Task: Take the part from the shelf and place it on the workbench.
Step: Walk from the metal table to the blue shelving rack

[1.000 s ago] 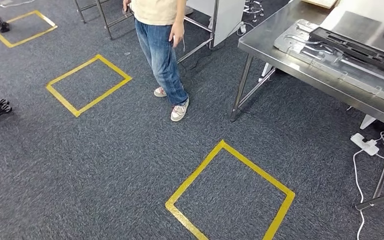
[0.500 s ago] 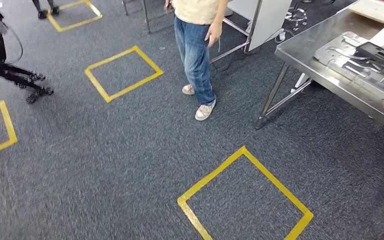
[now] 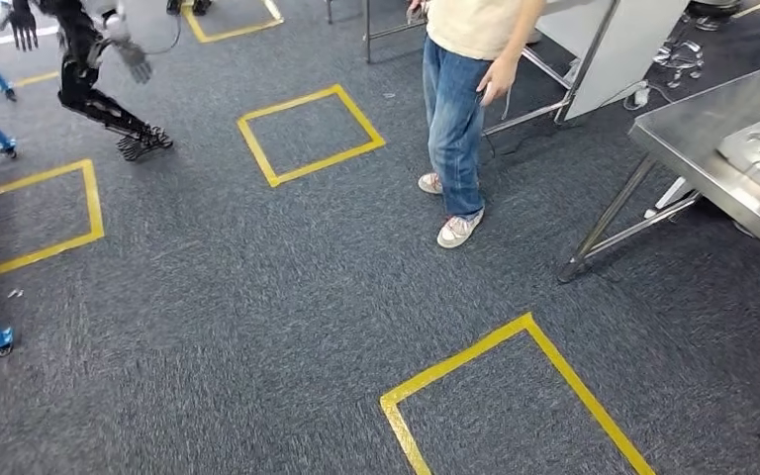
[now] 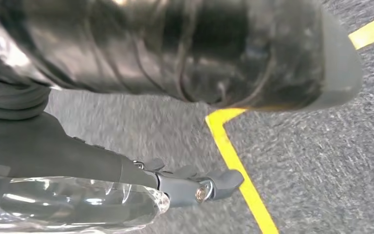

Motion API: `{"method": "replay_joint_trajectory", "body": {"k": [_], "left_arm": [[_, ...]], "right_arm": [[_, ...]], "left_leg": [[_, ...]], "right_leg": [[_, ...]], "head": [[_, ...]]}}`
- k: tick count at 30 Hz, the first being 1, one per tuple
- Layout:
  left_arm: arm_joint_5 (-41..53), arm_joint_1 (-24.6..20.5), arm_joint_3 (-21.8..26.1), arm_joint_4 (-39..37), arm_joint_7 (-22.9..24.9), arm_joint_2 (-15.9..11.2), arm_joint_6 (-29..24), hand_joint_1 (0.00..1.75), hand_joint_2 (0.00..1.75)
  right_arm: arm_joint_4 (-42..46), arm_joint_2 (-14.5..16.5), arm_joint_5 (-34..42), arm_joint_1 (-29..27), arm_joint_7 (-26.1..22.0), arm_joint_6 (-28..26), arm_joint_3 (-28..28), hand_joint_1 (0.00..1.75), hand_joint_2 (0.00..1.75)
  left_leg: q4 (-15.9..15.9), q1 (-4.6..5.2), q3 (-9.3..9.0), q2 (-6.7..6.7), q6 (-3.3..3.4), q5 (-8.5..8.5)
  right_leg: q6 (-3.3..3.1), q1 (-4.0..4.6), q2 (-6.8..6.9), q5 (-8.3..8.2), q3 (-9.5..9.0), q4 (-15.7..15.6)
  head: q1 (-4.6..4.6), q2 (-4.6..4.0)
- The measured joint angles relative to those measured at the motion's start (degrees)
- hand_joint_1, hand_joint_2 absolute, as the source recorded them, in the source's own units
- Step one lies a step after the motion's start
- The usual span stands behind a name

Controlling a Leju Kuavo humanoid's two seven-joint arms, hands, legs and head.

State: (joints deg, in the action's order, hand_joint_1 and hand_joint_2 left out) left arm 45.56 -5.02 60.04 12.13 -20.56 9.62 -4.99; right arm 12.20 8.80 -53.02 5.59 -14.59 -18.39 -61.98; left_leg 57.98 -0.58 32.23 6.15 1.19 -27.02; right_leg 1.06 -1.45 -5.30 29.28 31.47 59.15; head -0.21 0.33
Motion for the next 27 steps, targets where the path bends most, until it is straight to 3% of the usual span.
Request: {"method": "replay_joint_trajectory", "body": {"k": [1, 2, 3, 5, 6, 7, 9, 10, 11, 13, 15, 17, 19, 20, 22, 23, 24, 25, 27], "left_arm": [[0.16, 0.05, -0.01, 0.00, -0.15, -0.01, -0.64, 0.00, 0.00], [0.24, 0.16, -0.02, 0.00, -0.27, -0.02, -1.13, 0.00, 0.00], [0.33, 0.29, -0.03, 0.00, -0.37, -0.04, -1.61, 0.00, 0.00], [0.60, 0.34, -0.05, 0.00, -0.50, -0.07, -2.72, 0.00, 0.00], [0.73, 0.26, -0.07, 0.00, -0.53, -0.04, -3.29, 0.00, 0.00], [0.81, 0.17, -0.08, 0.00, -0.54, 0.03, -3.74, 0.00, 0.00], [0.91, 0.18, -0.11, 0.00, -0.53, 0.28, -4.43, 0.00, 0.00], [1.02, 0.28, -0.12, 0.00, -0.49, 0.42, -4.70, 0.00, 0.00], [1.19, 0.38, -0.15, 0.00, -0.41, 0.54, -4.97, 0.00, 0.00], [1.77, 0.39, -0.37, 0.00, -0.08, 0.66, -5.32, 0.00, 0.00], [2.28, 0.26, -0.70, 0.00, 0.27, 0.69, -5.49, 0.00, 0.00], [2.48, 0.36, -0.91, 0.00, 0.45, 0.69, -5.55, 0.00, 0.00], [2.68, 0.60, -1.01, 0.00, 0.49, 0.68, -5.58, 0.00, 0.00], [2.82, 0.61, -1.08, 0.00, 0.48, 0.67, -5.60, 0.00, 0.00], [3.05, 0.46, -1.28, 0.00, 0.47, 0.66, -5.70, 0.00, 0.00], [3.10, 0.40, -1.38, 0.00, 0.48, 0.65, -5.75, 0.00, 0.00], [3.13, 0.39, -1.44, 0.00, 0.48, 0.65, -5.79, 0.00, 0.00], [3.15, 0.42, -1.46, 0.00, 0.49, 0.65, -5.80, 0.00, 0.00], [3.17, 0.49, -1.49, 0.00, 0.49, 0.67, -5.80, 0.00, 0.00]], "right_arm": [[0.00, 0.01, -0.17, 0.03, 0.18, -0.19, 0.09, 0.00, 0.00], [-0.01, 0.03, -0.33, 0.06, 0.37, -0.32, 0.21, 0.00, 0.44], [-0.01, 0.09, -0.47, 0.08, 0.58, -0.47, 0.31, 0.00, 0.87], [-0.02, 0.19, -0.67, -0.05, 1.09, -0.94, 0.44, 0.00, 1.75], [-0.02, 0.21, -0.72, -0.16, 1.37, -1.21, 0.45, 0.00, 1.75], [-0.02, 0.20, -0.75, -0.28, 1.62, -1.44, 0.45, 0.00, 1.75], [-0.02, 0.17, -0.92, -0.41, 2.02, -1.86, 0.47, 0.00, 1.75], [-0.02, 0.16, -1.08, -0.40, 2.13, -2.04, 0.49, 0.00, 1.75], [-0.02, 0.16, -1.25, -0.38, 2.15, -2.18, 0.52, 0.00, 1.75], [-0.02, 0.19, -1.55, -0.37, 1.87, -2.24, 0.59, 0.00, 1.75], [-0.02, 0.25, -1.86, -0.34, 1.47, -2.24, 0.78, 0.00, 1.75], [-0.02, 0.31, -2.25, -0.11, 1.27, -2.26, 1.15, 0.00, 1.75], [-0.02, 0.37, -2.65, 0.08, 1.15, -2.26, 1.54, 0.00, 1.75], [-0.02, 0.39, -2.80, 0.07, 1.09, -2.25, 1.69, 0.00, 1.75], [-0.04, 0.40, -2.95, -0.13, 0.99, -2.25, 1.89, 0.00, 1.75], [-0.06, 0.43, -2.99, -0.24, 0.97, -2.24, 1.96, 0.00, 1.75], [-0.09, 0.45, -3.01, -0.32, 0.96, -2.24, 2.02, 0.00, 1.75], [-0.11, 0.47, -3.02, -0.36, 0.95, -2.23, 2.09, 0.00, 1.75], [-0.13, 0.49, -3.04, -0.39, 0.95, -2.23, 2.22, 0.00, 1.75]], "left_leg": [[-0.04, -0.08, 0.19, 0.66, -0.47, 0.13], [-0.20, -0.18, 0.33, 1.19, -0.90, 0.25], [0.02, -0.14, 0.47, 0.66, -1.22, 0.08], [3.30, -0.03, 2.00, -2.26, -1.69, -1.96], [6.70, -0.03, 3.54, -4.11, -1.85, -3.81], [10.66, -0.09, 5.42, -5.05, -2.02, -5.71], [15.97, -0.18, 7.83, -5.67, -2.21, -7.36], [15.54, -0.18, 7.49, -5.84, -2.19, -6.57], [12.90, -0.14, 6.01, -6.17, -2.05, -4.90], [4.91, 0.24, 1.74, -8.26, -1.43, -1.69], [0.56, 0.76, -0.34, -9.72, -0.69, -0.71], [0.00, 0.90, -0.30, -8.90, -0.12, -0.65], [-0.62, 0.59, -0.57, -7.86, 0.57, -0.16], [-0.93, 0.40, -0.69, -7.33, 0.94, 0.13], [-1.08, 0.30, -0.62, -6.23, 1.34, 0.42], [-1.06, 0.33, -0.54, -5.54, 1.42, 0.46], [-1.03, 0.36, -0.52, -4.81, 1.45, 0.47], [-0.97, 0.36, -0.56, -4.03, 1.43, 0.46], [-0.76, 0.29, -0.73, -2.42, 1.26, 0.36]], "right_leg": [[-0.18, 0.16, 0.35, -0.02, 0.04, -0.14], [-0.50, 0.14, 1.04, -0.11, -0.07, -0.27], [-0.88, 0.07, 1.75, -0.25, -0.27, -0.55], [-1.71, -0.02, 3.40, -0.48, -0.58, -1.15], [-1.99, 0.16, 4.29, -0.46, -0.64, -1.22], [-2.23, 0.35, 5.18, -0.37, -0.62, -1.18], [-2.41, 0.66, 6.96, -0.20, -0.62, -1.04], [-2.43, 0.75, 7.73, -0.09, -0.65, -0.96], [-2.39, 0.81, 8.43, 0.03, -0.72, -0.87], [-2.12, 1.01, 9.64, 0.37, -0.95, -0.67], [-1.66, 1.22, 10.70, 0.64, -1.17, -0.60], [-1.12, 1.29, 11.63, 0.72, -1.47, -0.78], [-0.50, 1.14, 10.33, 1.61, -1.42, 0.05], [-0.26, 1.06, 8.91, 2.88, -0.71, 1.77], [-0.04, 0.82, 6.17, 6.73, 2.56, 8.62], [0.02, 0.75, 5.71, 8.22, 4.40, 12.31], [0.09, 0.67, 5.55, 8.72, 5.68, 14.75], [0.14, 0.59, 5.49, 7.91, 5.97, 14.99], [0.18, 0.29, 4.76, 3.62, 3.52, 9.24]], "head": [[0.00, 0.00], [0.01, 0.00], [-0.01, 0.00], [-0.08, 0.00], [-0.10, 0.00], [-0.13, 0.00], [-0.13, 0.00], [-0.13, 0.00], [-0.13, 0.00], [-0.14, 0.00], [-0.13, 0.00], [-0.11, 0.00], [-0.11, 0.00], [-0.10, 0.00], [-0.09, 0.00], [-0.10, 0.00], [-0.10, 0.00], [-0.10, 0.00], [-0.10, 0.00]]}}
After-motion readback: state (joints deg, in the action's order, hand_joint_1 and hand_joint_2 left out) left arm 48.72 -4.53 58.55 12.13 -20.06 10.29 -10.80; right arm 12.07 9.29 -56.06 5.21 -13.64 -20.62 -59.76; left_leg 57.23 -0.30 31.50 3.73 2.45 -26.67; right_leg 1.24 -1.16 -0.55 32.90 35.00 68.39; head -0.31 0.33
